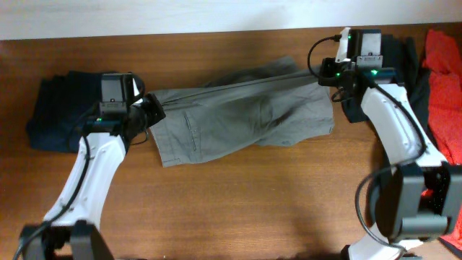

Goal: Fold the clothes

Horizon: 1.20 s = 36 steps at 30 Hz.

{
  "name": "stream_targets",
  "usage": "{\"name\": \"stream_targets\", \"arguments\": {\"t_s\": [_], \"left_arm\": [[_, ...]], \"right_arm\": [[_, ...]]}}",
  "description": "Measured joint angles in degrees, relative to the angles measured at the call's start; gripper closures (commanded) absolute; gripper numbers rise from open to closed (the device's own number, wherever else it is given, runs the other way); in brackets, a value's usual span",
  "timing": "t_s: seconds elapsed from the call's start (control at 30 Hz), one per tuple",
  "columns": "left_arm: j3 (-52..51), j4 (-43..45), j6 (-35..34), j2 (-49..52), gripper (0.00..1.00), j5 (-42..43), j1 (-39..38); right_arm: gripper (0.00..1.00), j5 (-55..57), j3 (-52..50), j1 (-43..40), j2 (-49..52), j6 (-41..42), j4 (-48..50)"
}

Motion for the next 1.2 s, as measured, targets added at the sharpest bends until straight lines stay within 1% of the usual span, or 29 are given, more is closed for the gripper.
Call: {"name": "stream_targets", "arguments": {"t_s": [0.07,0.3,0.33,0.37,0.4,0.43,0.47,0.5,0.53,0.67,0.77,0.83,0.9,1.0,1.07,1.13,1.2], "left_arm": [[0.0,0.9,-0.1,2.1,0.94,-0.3,0.0],[0.0,3.5,-0.2,6.9,0.92,-1.7,0.0],[0.0,3.9,-0.2,7.1,0.9,-1.8,0.0],[0.0,4.3,-0.3,7.4,0.86,-2.0,0.0],[0.0,4.5,-0.3,7.5,0.79,-2.3,0.0],[0.0,5.0,-0.3,7.5,0.46,-3.2,0.1],[0.0,5.5,-0.5,7.5,0.26,-4.5,0.6],[0.0,6.1,-0.6,7.5,0.19,-5.7,1.3],[0.0,6.7,-0.7,7.5,0.16,-6.6,1.8],[0.0,7.3,-0.9,7.5,0.14,-8.3,2.7],[0.0,5.4,-0.9,7.5,0.14,-7.8,2.7],[0.0,4.1,-0.9,7.5,0.14,-5.9,2.6],[0.0,3.0,-0.9,7.5,0.18,-3.7,2.6],[0.0,0.8,-0.8,7.5,0.38,-1.0,2.1],[0.0,0.0,-1.2,7.5,0.41,-0.1,1.4],[0.0,0.0,-1.1,7.5,0.41,0.3,0.4],[0.0,0.1,-1.1,8.0,0.41,0.9,-0.7]], "right_arm": [[0.95,-0.4,0.0,0.0,1.1,-0.1,0.9],[0.93,-2.8,0.0,0.0,3.2,-0.4,3.8],[0.89,-3.1,0.0,0.0,3.2,-0.4,4.1],[0.78,-3.2,0.0,0.0,3.2,-0.5,4.3],[0.64,-3.1,0.0,0.0,3.2,-0.7,4.5],[0.43,-2.6,0.0,0.0,3.3,-0.5,4.9],[0.37,-1.6,0.0,-0.4,3.4,-1.1,5.5],[0.32,-0.9,0.0,-0.8,3.5,-1.1,6.0],[0.29,-0.3,0.0,-1.1,3.7,-1.4,6.8],[0.28,1.2,0.1,-1.5,4.1,-1.4,7.5],[0.28,2.2,0.2,-1.7,4.1,-1.4,4.9],[0.29,2.5,0.3,-2.0,4.1,-1.5,1.2],[0.31,2.8,0.3,-2.2,4.1,-1.5,-1.6],[0.41,2.6,0.3,-2.3,4.1,-1.4,-4.2],[0.42,2.2,0.3,-2.3,4.1,-1.7,-4.9],[0.43,1.8,0.3,-2.3,4.1,-2.0,-5.6],[0.42,1.6,0.3,-2.2,4.1,-2.1,-6.0]]}}
